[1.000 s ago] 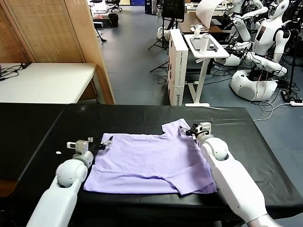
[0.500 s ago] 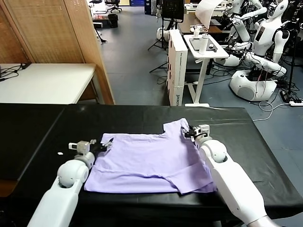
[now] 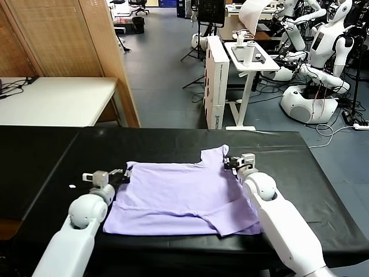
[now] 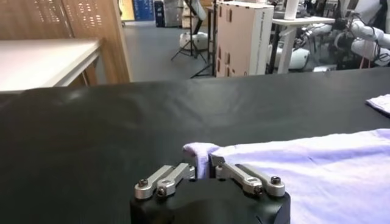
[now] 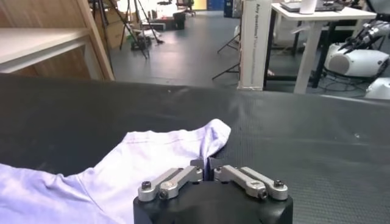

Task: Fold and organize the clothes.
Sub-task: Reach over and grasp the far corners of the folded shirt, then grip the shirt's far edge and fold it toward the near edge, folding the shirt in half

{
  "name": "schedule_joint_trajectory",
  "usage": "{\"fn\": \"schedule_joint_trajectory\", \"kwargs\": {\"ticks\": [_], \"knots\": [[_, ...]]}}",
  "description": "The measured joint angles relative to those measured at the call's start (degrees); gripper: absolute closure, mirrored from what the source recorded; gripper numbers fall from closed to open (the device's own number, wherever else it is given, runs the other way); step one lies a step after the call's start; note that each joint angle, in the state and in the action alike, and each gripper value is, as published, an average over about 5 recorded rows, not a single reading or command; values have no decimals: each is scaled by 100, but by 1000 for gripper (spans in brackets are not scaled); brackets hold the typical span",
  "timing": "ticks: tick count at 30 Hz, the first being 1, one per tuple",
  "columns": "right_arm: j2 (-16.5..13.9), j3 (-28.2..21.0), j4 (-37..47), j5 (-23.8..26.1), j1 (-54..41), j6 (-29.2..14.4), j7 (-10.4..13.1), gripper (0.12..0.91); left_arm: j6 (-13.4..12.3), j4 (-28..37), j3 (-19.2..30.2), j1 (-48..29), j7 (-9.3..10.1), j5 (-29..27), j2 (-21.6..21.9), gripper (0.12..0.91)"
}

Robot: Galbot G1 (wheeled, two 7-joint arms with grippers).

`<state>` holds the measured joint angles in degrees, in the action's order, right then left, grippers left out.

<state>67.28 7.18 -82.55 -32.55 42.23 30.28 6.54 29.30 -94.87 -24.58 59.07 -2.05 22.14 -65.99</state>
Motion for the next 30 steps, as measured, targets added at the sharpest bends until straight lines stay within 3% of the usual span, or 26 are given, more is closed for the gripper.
{"fn": "schedule_joint_trajectory", "kwargs": {"ticks": [11, 20, 30], "knots": [[-56, 170, -343, -157, 199, -78, -20, 879, -81, -119, -42, 99, -15, -2, 8, 880], [-240, 458, -1090, -507, 652, -22, 48, 879, -333, -442, -223, 406, -51, -169, -5, 880], [-525, 904, -2271, -750, 1524, 34, 65, 879, -198, -1037, -495, 881, -85, -186, 92, 880]]}}
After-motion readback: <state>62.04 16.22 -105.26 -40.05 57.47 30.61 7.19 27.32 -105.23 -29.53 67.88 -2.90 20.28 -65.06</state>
